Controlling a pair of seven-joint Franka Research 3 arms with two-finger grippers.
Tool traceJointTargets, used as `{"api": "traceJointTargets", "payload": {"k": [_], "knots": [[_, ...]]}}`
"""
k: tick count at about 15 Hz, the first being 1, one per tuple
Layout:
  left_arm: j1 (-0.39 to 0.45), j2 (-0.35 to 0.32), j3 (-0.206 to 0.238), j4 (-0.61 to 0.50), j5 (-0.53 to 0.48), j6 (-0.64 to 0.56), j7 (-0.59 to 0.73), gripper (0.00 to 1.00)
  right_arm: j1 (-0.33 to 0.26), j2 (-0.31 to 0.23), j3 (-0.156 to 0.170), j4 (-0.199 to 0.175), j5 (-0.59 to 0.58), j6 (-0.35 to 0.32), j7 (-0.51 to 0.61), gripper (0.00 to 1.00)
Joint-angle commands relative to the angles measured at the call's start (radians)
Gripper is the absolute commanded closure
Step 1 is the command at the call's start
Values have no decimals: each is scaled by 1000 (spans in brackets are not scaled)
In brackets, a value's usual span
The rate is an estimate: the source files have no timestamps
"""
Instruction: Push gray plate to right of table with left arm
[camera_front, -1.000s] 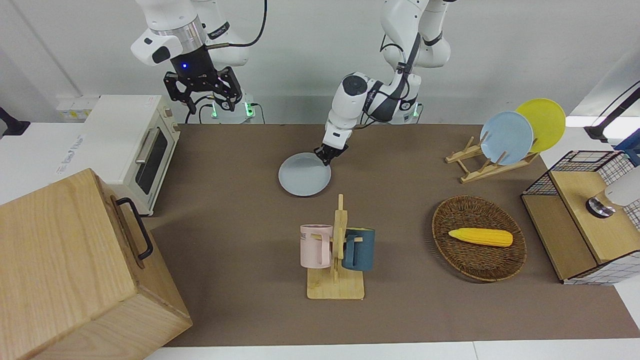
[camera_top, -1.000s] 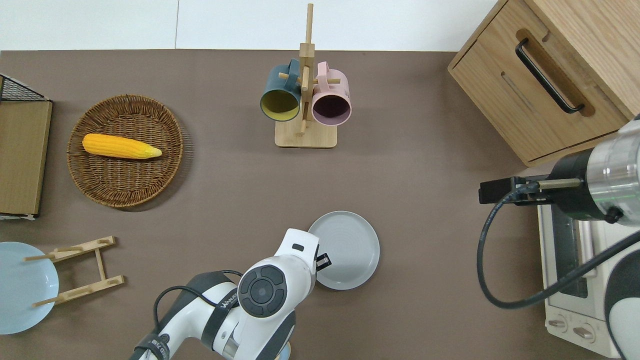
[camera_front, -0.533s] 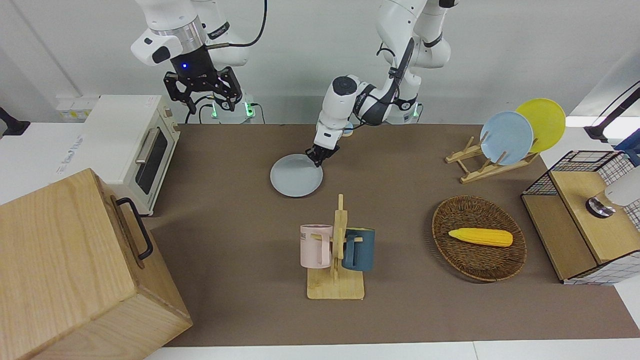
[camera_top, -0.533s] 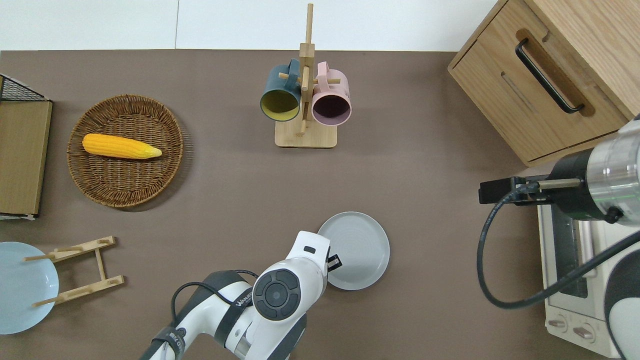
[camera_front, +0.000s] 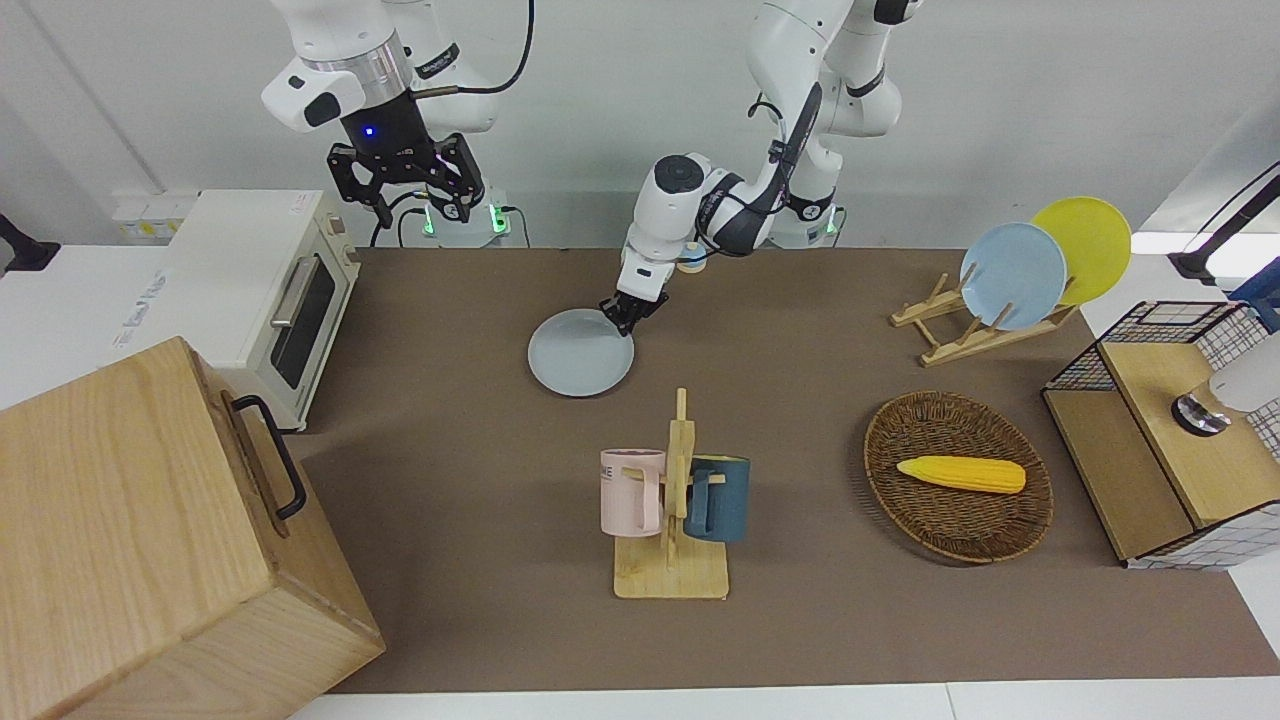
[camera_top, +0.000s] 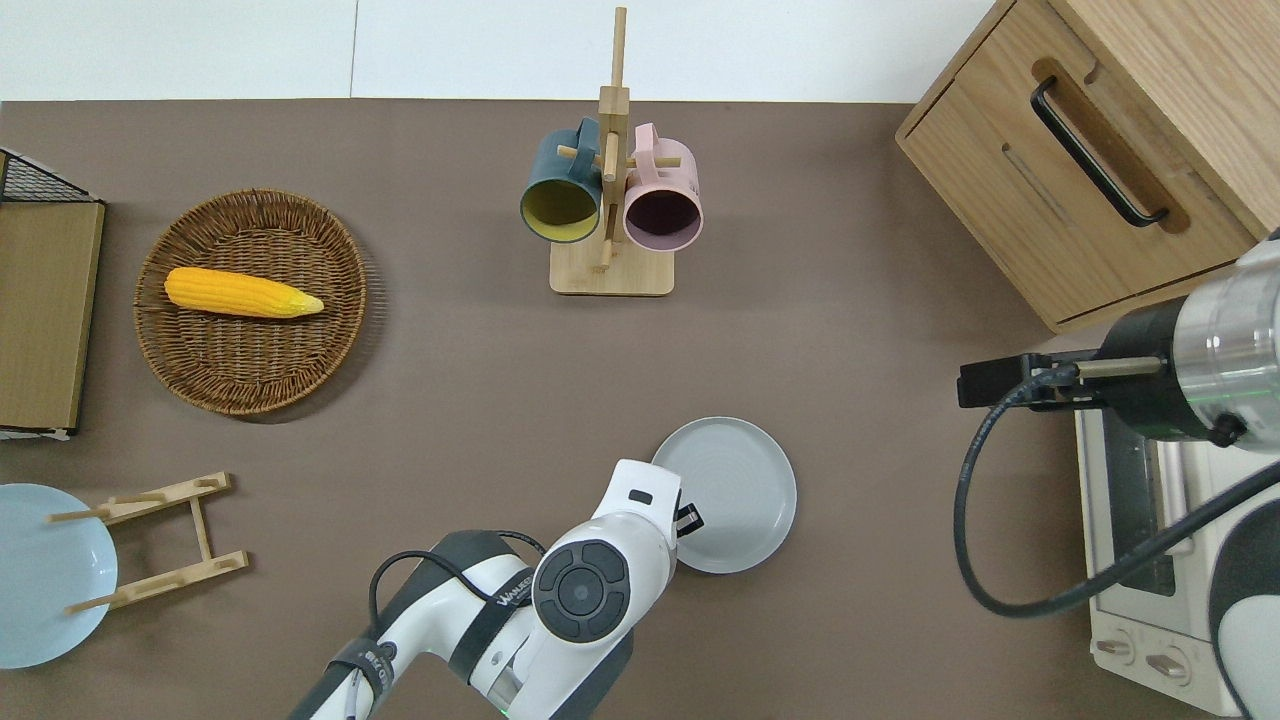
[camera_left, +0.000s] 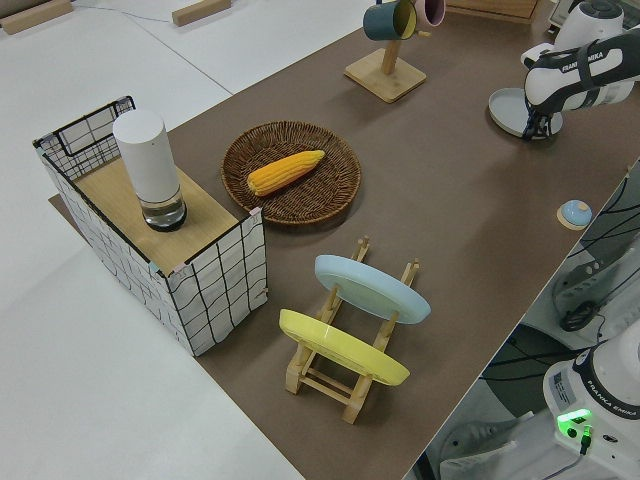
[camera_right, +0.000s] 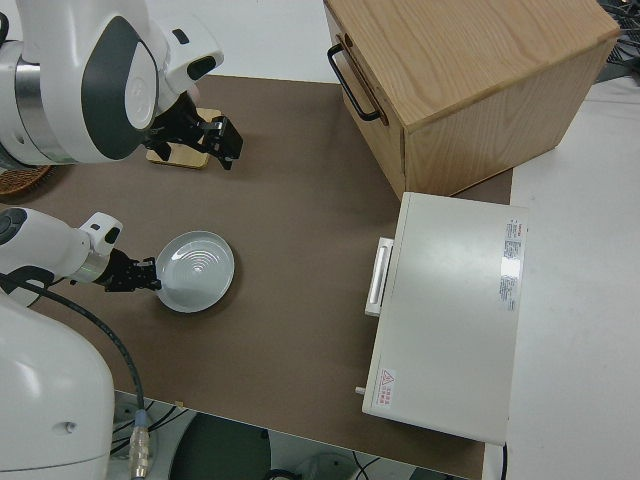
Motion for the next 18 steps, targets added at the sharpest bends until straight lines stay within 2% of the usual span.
{"api": "traceJointTargets", "payload": {"k": [1,5,9,16,18], "knots": [[-15,26,14,23,40,6,-28,9,-6,6,4,14,16,-7,2,5],[3,22,22,25,132,-21,9,7,-6,6,4,14,16,-7,2,5],[60,-4,22,28,137,-124,143,7,-6,6,4,14,16,-7,2,5],[216,-137,25,35,128,-257,275,7,-6,6,4,14,16,-7,2,5],[261,-155,25,49,123,-300,326,7,-6,6,4,14,16,-7,2,5]]}}
